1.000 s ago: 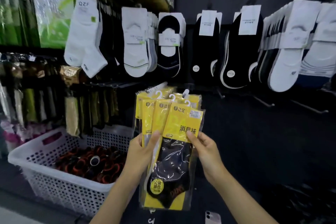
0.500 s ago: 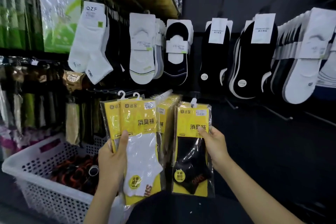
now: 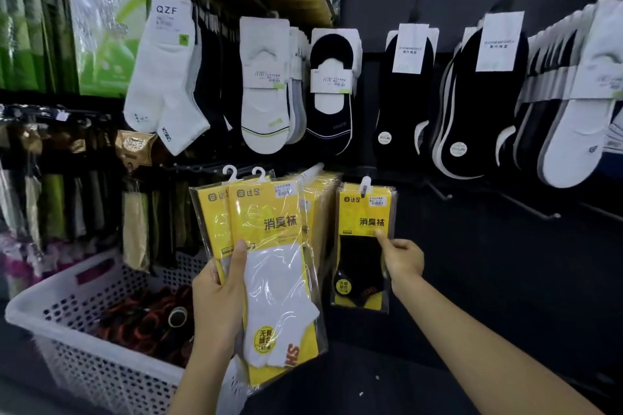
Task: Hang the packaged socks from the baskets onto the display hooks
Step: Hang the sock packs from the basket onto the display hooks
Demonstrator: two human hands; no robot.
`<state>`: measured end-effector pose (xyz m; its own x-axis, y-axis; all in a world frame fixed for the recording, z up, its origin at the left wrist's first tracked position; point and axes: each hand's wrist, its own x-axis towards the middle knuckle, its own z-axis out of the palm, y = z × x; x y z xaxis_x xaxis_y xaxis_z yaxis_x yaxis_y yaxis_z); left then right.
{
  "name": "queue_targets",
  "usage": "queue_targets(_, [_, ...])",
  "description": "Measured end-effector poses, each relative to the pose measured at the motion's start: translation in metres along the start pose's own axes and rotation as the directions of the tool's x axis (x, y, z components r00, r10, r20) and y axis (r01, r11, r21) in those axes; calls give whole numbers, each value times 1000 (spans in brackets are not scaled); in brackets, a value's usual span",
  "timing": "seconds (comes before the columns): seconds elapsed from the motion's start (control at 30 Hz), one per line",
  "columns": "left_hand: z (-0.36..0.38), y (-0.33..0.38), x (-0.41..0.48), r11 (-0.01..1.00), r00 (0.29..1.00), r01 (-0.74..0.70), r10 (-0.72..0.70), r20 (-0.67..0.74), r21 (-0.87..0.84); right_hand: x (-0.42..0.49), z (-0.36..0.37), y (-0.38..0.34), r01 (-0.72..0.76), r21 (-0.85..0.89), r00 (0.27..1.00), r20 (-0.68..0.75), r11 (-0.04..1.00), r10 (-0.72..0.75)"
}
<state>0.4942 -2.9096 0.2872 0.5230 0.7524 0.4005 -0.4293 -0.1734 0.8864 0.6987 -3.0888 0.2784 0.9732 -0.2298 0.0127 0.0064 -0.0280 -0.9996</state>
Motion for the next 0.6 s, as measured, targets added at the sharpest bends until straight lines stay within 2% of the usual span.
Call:
queue_targets(0.1, [2,2,-4,1000,1000,5,-5,16,11,-3,-11,8,-70,-21,997,-46,997,69])
queue_targets(0.17, [4,3,-7,1000,1000,1,-1,21,-2,-12,-17,10,-72,18,997,-12,997,73])
queue_targets(0.27, [10,4,-12,1000,998,5,-4,55,-7,-43,-21,-1,-15,115,981,195,993,-8])
queue_targets(0.4, [19,3,-23,994,991,81,-73,112,-71,-94,-19,-27,86,155,857,493,984,-153])
queue_targets(0.5, [23,0,-31,990,982,114,-99,162,-85,-120,-19,-36,106,170,787,588,980,-187])
queue_targets(0.6, [25,-1,-36,992,973,110,-94,209,-67,-128,-23,-35,93,225,786,581,970,-210])
